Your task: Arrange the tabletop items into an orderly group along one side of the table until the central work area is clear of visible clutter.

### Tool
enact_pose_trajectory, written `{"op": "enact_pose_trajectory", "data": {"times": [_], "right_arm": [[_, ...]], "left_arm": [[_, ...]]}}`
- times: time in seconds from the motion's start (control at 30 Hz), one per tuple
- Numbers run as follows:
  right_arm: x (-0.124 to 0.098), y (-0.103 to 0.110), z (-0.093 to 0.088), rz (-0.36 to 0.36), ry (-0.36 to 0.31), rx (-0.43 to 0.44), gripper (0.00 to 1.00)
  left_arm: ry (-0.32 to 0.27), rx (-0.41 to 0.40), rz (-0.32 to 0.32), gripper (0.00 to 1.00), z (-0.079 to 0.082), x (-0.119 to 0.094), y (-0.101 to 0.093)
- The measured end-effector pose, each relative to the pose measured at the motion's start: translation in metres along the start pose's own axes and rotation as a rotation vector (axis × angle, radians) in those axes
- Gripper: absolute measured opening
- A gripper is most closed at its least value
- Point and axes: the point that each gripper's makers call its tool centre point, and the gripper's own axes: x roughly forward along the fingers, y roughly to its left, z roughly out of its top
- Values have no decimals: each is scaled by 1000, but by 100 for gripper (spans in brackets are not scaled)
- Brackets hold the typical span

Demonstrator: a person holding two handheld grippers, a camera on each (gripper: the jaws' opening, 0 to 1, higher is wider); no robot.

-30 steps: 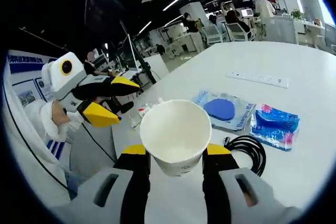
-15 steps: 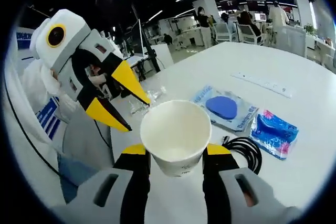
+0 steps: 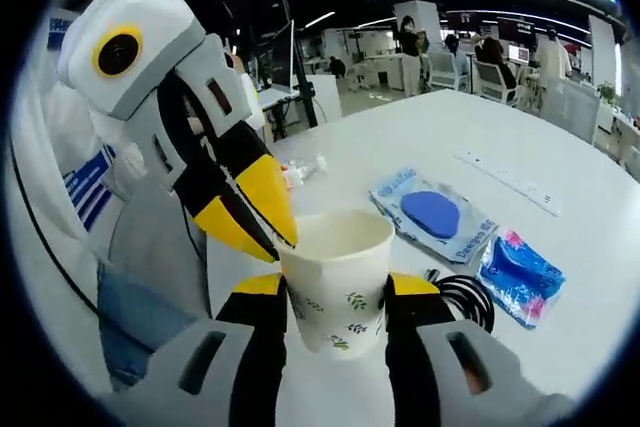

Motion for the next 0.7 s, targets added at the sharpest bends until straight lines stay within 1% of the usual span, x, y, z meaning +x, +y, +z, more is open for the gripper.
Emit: {"op": "enact_pose_trajectory", "data": {"times": [0.07, 0.13, 0.17, 0.2, 0.23, 0.27, 0.3, 0.37, 0.43, 0.5, 0.53, 0.57, 0.6, 0.63, 0.7], "right_arm": [[-2, 1, 3, -10, -6, -15, 38], [-3, -4, 6, -29, -18, -14, 41], [-4, -9, 4, -42, -14, 1, 41], [-4, -9, 2, -40, -9, 17, 41], [-5, -13, -2, -47, -5, 35, 41], [-6, -14, -3, -51, -4, 39, 43], [-8, -19, -8, -74, 7, 47, 45], [-12, -22, -12, -84, 8, 52, 48], [-17, -27, -16, -95, 1, 86, 47], [-23, -33, -19, -113, -10, 118, 47], [-26, -35, -21, -121, -11, 125, 47], [-31, -40, -24, -135, -14, 134, 47], [-34, -43, -26, -148, -17, 142, 47], [-39, -47, -28, -165, -25, 164, 47], [-45, -53, -30, -183, -47, 218, 47]], "left_arm": [[14, 7, 0, 0, -1, 1, -1], [34, 8, -9, 0, -4, 2, -4], [42, 5, -3, 0, -6, 2, -3], [61, 10, 21, 0, -10, 0, 1], [63, 9, 23, 0, -10, 0, 1], [61, -19, 26, 0, -13, -3, 4], [60, -30, 27, 0, -14, -4, 4], [84, -56, 40, 0, -25, -9, 9], [133, -83, 48, 0, -40, -14, 11], [158, -105, 60, 0, -50, -18, 13], [179, -123, 67, 0, -58, -21, 15], [187, -130, 69, 0, -61, -23, 15], [213, -156, 81, 0, -73, -29, 18], [219, -163, 84, 0, -76, -30, 20], [243, -206, 97, 0, -91, -40, 27]]}}
